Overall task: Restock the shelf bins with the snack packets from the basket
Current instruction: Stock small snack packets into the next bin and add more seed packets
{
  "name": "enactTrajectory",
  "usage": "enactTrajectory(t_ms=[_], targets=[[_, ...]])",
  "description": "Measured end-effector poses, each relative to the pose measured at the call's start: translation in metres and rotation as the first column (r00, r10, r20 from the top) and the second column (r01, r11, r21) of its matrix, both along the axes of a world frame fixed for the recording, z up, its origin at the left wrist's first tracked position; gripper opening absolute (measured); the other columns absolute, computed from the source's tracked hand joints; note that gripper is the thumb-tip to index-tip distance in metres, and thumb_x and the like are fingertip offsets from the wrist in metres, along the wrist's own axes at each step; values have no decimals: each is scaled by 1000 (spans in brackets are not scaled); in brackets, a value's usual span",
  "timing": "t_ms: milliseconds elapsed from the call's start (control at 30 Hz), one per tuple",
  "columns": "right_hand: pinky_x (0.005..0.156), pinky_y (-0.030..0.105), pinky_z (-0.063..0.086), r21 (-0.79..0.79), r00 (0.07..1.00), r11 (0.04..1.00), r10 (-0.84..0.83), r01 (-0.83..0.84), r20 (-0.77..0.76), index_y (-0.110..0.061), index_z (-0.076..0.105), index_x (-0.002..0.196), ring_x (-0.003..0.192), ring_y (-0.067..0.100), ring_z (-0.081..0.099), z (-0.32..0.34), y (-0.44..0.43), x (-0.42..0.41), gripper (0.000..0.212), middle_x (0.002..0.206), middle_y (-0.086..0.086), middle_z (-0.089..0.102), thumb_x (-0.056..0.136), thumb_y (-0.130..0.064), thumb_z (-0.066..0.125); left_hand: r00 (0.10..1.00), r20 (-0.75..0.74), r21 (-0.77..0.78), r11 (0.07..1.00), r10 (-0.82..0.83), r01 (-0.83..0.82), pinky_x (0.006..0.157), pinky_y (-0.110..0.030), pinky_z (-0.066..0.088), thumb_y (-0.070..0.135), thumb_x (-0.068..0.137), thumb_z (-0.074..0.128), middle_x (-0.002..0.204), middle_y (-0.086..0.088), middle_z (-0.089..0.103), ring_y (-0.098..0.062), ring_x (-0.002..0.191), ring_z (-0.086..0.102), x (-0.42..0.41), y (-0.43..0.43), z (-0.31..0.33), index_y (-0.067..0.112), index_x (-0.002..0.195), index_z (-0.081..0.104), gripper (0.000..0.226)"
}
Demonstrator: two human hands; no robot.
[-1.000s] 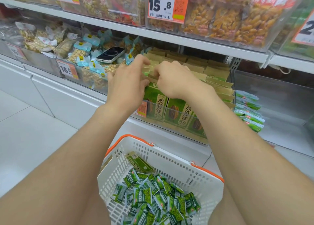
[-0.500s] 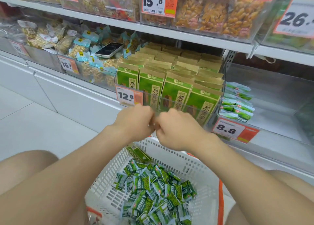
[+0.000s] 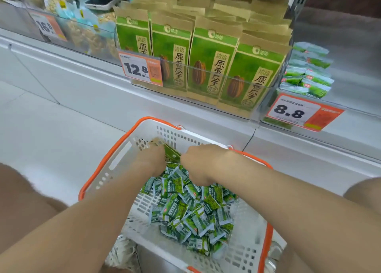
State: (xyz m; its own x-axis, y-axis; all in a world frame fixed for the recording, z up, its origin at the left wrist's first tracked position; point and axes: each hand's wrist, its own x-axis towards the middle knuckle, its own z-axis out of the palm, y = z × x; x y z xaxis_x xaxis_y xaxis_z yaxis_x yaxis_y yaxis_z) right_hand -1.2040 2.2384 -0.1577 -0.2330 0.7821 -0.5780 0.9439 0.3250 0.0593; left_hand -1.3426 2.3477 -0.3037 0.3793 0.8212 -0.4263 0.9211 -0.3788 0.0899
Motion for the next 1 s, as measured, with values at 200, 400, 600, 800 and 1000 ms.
enactTrajectory(t_ms=[200,400,600,800,1000], targets=[[47,29,38,-20,999,999,42,-43,-23,-16,52,93,61,16,51,-12,18,0,11,85,3,53,97,-6,53,967,216,111,981,131,-158,86,-46,49,-4,88,61,140,-16,43,-37,114,59,10,16,-33,8,139,36,58],[50,29,37,-25,999,999,33,-34,-32,-14,57,102,63,16,49,-13,33,8,9,82,2,49,99,-8,51,999,23,273,961,30,-35,99,-43,46,13,90,75,120,-3,64,-29,121,54,3,31,-54,30,123,68,38],[46,27,33,9,999,1000,-17,17,-27,-12,58,98,60,17,49,2,37,22,6,83,3,47,99,-9,53,902,423,88,986,90,-140,86,-42,54,30,96,74,88,4,71,-24,93,64,4,33,-43,24,87,72,11],[47,31,33,36,995,995,-87,88,-48,-18,49,133,69,23,54,20,22,45,45,101,6,51,94,0,56,755,646,-109,993,113,-55,65,-36,55,26,99,70,93,0,69,-18,78,67,18,29,20,23,94,67,6],[52,46,47,70,969,997,-22,40,-247,-36,30,124,71,21,52,31,-8,52,79,107,-3,37,73,-1,79,597,723,-414,910,348,-28,64,-35,46,9,92,73,80,-21,63,-23,68,58,17,10,87,17,109,71,18]])
